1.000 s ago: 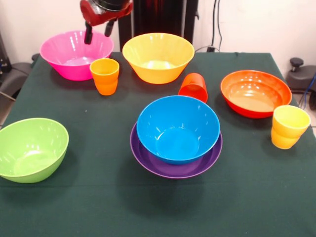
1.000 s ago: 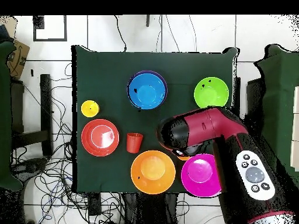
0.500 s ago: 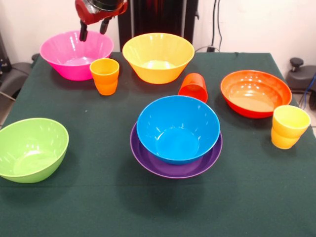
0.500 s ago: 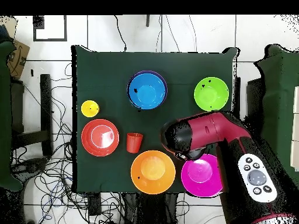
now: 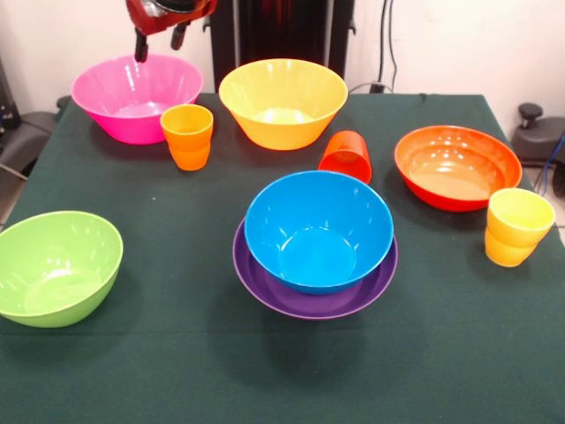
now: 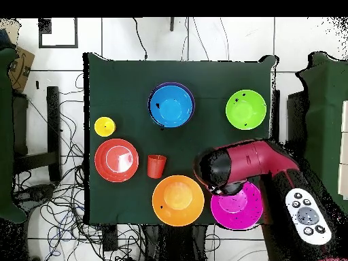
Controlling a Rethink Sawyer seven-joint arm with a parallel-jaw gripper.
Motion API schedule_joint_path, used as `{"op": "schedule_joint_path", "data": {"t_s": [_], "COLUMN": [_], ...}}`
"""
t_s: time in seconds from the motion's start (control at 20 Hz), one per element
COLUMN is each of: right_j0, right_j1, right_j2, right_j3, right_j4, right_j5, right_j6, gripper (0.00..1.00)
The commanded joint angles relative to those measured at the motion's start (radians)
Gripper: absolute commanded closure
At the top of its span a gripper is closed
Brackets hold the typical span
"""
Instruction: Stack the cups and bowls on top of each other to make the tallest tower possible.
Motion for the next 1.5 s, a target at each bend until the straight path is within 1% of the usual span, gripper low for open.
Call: {"op": "schedule_joint_path", "data": {"t_s": [0.05, 0.2, 0.4, 0.45, 0.7, 0.95, 1.1, 1.3, 1.5], "right_j0": [-0.019, -0.056, -0.090, -0.090, -0.111, -0.106, -0.106, -0.084, -0.083], "right_j1": [0.047, 0.045, 0.085, 0.086, 0.093, 0.118, 0.114, 0.117, 0.092], "right_j2": [-0.018, -0.018, -0.012, -0.010, 0.004, 0.013, 0.025, 0.021, 0.016], "right_j3": [0.034, 0.058, 0.103, 0.120, 0.144, 0.147, 0.163, 0.175, 0.202], "right_j4": [-0.036, -0.048, -0.056, -0.058, -0.066, -0.069, -0.050, -0.050, -0.043], "right_j5": [-0.015, -0.043, -0.081, -0.092, -0.113, -0.135, -0.158, -0.191, -0.216], "right_j6": [-0.085, -0.113, -0.114, -0.104, -0.100, -0.062, -0.043, 0.000, 0.004], "gripper": [0.00, 0.00, 0.00, 0.00, 0.00, 0.00, 0.00, 0.00, 0.00]}}
